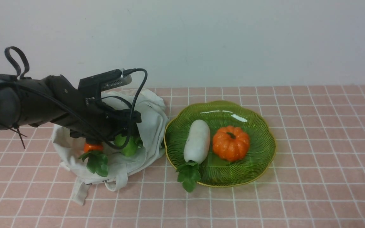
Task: Take vegetables from bag on pink coffee tablecloth place on plate.
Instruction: 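Reach into the cloth bag and grasp the green cucumber with the left gripper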
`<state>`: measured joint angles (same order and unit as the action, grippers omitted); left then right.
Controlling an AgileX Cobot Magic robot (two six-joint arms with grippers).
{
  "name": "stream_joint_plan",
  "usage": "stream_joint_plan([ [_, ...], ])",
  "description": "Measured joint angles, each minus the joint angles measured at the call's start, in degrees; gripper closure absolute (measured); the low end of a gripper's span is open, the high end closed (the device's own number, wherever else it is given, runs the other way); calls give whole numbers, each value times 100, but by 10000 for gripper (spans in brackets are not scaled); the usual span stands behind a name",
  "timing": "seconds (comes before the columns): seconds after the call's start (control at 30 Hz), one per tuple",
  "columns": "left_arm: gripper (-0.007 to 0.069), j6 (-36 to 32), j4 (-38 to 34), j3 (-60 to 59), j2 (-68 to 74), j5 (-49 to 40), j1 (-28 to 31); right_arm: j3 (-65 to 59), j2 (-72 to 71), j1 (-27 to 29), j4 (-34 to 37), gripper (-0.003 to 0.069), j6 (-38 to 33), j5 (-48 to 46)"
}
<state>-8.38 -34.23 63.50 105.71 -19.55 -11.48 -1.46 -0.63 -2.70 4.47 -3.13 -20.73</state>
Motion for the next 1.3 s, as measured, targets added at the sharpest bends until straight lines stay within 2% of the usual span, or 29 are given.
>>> stream_joint_plan([
  [0.47,165,-33,-996,13,251,661,-163,0,0,0,0,673,0,0],
  [0.6,165,-68,-956,27,256,632,-167,0,0,0,0,673,0,0],
  [0.83,167,-218,-524,34,15,14,22,0,0,0,0,673,0,0],
  [0.97,200,-205,-195,34,-269,-240,171,0,0,0,0,673,0,0],
  [1.3,220,307,-111,34,155,-59,183,0,0,0,0,673,0,0],
])
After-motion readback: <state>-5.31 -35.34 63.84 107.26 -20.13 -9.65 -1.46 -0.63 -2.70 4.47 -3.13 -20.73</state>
